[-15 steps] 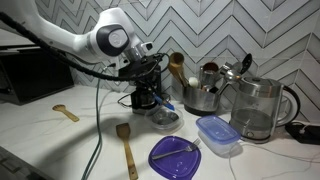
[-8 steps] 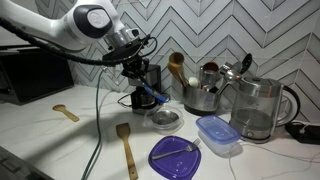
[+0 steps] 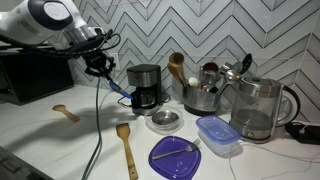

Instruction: Remove the blue packet from the silver plate in the lunchbox and put it on the left side of the counter

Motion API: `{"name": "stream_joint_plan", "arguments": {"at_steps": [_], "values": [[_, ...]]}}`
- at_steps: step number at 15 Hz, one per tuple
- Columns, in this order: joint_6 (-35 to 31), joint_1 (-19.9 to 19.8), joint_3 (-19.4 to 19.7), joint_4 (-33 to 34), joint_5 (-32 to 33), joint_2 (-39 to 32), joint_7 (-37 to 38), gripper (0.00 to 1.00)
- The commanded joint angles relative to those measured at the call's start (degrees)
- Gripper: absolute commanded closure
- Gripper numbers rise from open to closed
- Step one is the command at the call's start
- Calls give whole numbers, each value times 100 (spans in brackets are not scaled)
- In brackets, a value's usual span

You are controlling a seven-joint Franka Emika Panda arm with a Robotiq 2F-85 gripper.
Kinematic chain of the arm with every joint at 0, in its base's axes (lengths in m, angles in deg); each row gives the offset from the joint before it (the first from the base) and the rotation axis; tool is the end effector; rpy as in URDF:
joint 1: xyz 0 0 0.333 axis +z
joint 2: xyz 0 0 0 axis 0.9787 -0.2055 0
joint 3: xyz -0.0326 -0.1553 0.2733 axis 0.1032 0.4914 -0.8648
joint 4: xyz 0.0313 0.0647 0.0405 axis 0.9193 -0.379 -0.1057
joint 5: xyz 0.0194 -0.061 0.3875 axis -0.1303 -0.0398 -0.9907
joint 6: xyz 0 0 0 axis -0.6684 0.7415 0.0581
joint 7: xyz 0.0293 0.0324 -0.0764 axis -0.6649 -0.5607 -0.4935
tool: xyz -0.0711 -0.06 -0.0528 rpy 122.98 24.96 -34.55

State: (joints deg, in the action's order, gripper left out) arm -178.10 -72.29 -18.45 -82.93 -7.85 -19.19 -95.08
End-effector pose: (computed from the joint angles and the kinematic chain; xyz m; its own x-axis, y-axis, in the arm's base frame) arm 0.5203 0.1040 0.5562 0.6208 0.7791 0.0870 0.6895 -0.5955 0.4123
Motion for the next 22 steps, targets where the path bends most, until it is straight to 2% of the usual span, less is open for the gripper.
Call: {"name": "stream_joint_plan", "arguments": {"at_steps": [1, 7, 13, 16, 17, 22], "values": [[-143, 388, -174, -356, -9, 258, -423, 100], [-853, 918, -606, -413, 159, 71, -1046, 100], [-2367, 1194, -869, -519, 316, -230, -1702, 100], [-3015, 1281, -889, -596, 113, -367, -2094, 100], [-2708, 1218, -930, -459, 203, -358, -1793, 98], [-2894, 1238, -939, -464, 202, -450, -1908, 98]]}}
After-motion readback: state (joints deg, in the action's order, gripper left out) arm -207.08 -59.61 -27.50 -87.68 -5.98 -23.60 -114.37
